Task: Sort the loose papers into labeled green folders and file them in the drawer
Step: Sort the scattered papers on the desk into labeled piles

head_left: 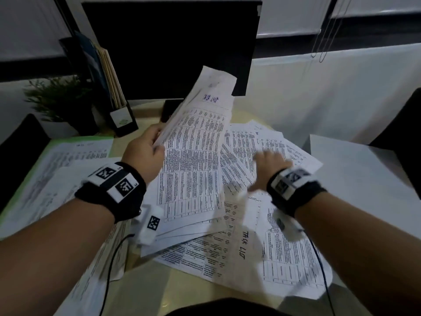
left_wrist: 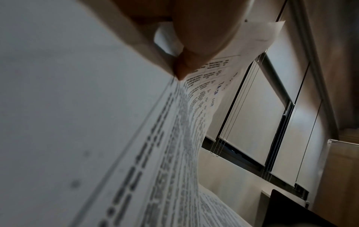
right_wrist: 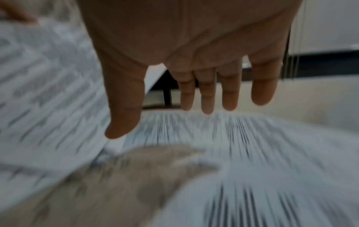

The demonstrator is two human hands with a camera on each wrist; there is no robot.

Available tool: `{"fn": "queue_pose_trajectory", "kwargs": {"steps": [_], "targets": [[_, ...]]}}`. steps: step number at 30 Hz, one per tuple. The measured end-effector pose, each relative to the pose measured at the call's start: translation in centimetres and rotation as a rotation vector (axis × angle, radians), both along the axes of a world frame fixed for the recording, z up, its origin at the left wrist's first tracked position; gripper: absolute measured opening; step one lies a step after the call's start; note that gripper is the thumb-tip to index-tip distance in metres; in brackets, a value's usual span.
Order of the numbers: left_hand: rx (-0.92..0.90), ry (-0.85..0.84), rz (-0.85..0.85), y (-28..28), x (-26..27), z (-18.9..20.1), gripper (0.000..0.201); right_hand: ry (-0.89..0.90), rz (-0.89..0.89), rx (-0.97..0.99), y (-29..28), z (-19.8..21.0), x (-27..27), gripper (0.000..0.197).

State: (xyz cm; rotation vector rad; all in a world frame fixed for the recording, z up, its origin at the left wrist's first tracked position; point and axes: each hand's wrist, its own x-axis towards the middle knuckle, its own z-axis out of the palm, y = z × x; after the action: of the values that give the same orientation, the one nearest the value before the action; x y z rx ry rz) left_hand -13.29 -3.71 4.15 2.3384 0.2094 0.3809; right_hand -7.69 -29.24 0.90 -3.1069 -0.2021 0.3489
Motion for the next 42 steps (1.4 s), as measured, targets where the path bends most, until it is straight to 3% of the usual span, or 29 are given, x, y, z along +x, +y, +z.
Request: {"fn": "queue_pose_trajectory", "kwargs": {"steps": [1, 3, 8, 13, 15, 17, 22, 27, 31, 34, 36, 40, 42], "targets": [[0.0, 0.002, 0.01, 0.1, -0.2, -0.1, 0.042, 0.174, -0.021, -0.032, -0.2, -2.4, -0.6, 0.091], [-0.009, 0.01, 0.02, 0.4, -0.3, -0.5, 0.041, 0.343, -0.099, 0.011, -0.5, -6.0, -1.9, 0.093], [-0.003, 0.012, 0.063, 1.0, -0.7, -0.3, 0.044, 0.303, -0.13, 0.014, -0.2, -8.6, -3.3, 0.103], [-0.003, -0.031, 0.101, 2.2, -0.6, 0.8, 0.042, 0.375, -0.034, 0.015, 0.1, -8.4, -3.0, 0.06], [-0.003, -0.07, 0.129, 2.8, -0.2, 1.3, 0.042, 0.371, 0.024, 0.049, 0.5, -7.8, -2.7, 0.032], [0.035, -0.102, 0.159, 3.6, 0.1, 1.8, 0.041, 0.297, 0.026, 0.175, 0.7, -7.1, -2.1, 0.005], [0.05, -0.089, 0.178, 5.1, 0.8, 2.3, 0.039, 0.003, -0.091, 0.437, 0.2, -3.3, -0.2, 0.028], [0.198, -0.097, 0.087, 3.6, 1.1, 1.7, 0.041, -0.272, 0.25, 0.43, 1.2, 3.1, 1.5, 0.027], [0.23, -0.059, 0.038, 2.5, 1.8, 2.2, 0.04, -0.742, 0.515, 0.622, 2.7, 7.7, 2.3, 0.009], [0.201, -0.058, -0.147, 1.2, 1.5, 2.0, 0.037, -1.018, 0.535, 0.683, 3.7, 10.7, 2.9, 0.009], [0.167, -0.079, -0.211, 0.9, 1.5, 1.4, 0.035, -1.032, 0.526, 0.696, 4.2, 12.3, 3.6, 0.012], [0.048, -0.095, -0.222, 0.4, 1.3, 0.7, 0.019, -0.606, 0.52, 0.82, 4.9, 13.7, 4.9, 0.007], [-0.116, -0.114, -0.264, 0.3, 0.7, 0.5, 0.023, -0.596, 0.478, 0.812, 5.8, 13.6, 4.9, 0.007]]}}
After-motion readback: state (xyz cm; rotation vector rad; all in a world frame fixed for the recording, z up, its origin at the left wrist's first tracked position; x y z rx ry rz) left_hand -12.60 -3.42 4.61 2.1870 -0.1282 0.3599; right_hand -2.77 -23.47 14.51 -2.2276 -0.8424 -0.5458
